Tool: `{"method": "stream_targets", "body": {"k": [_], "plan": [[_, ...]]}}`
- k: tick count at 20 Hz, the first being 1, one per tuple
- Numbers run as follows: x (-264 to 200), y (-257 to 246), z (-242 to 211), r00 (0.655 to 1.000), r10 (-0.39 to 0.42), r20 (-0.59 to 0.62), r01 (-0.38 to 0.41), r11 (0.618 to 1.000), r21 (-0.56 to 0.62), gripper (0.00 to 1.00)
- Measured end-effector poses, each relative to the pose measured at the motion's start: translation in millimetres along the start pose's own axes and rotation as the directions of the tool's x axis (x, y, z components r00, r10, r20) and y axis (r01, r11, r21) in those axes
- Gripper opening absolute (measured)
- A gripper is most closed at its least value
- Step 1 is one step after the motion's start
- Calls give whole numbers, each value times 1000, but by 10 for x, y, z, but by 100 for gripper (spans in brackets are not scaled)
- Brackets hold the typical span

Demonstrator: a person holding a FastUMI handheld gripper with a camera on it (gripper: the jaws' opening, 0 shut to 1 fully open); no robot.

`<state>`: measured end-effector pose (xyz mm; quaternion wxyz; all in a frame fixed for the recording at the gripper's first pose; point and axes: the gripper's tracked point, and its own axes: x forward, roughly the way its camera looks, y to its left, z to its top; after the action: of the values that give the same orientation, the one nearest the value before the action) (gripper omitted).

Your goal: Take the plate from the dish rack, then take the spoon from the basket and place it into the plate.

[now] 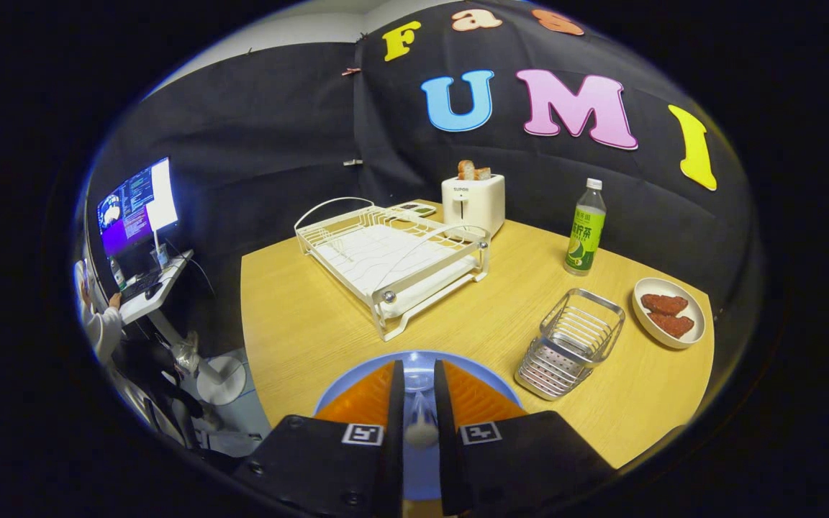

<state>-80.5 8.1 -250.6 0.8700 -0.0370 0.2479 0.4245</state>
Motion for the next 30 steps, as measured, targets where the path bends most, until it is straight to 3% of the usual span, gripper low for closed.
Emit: {"method": "stream_targets", "body": {"k": [4,10,16,20,26,30], "plan": [[-170,-163,298,998,-58,39,54,995,78,98],[-613,-493,958,954,-247,168,227,965,131,98],[-1059,-720,1496,857,-454,245,408,887,217,98],[-1375,-716,1996,747,-581,323,521,814,258,98],[-1944,-559,2588,513,-750,418,683,651,331,98],[-2091,-425,2554,429,-813,394,725,570,386,98]]}}
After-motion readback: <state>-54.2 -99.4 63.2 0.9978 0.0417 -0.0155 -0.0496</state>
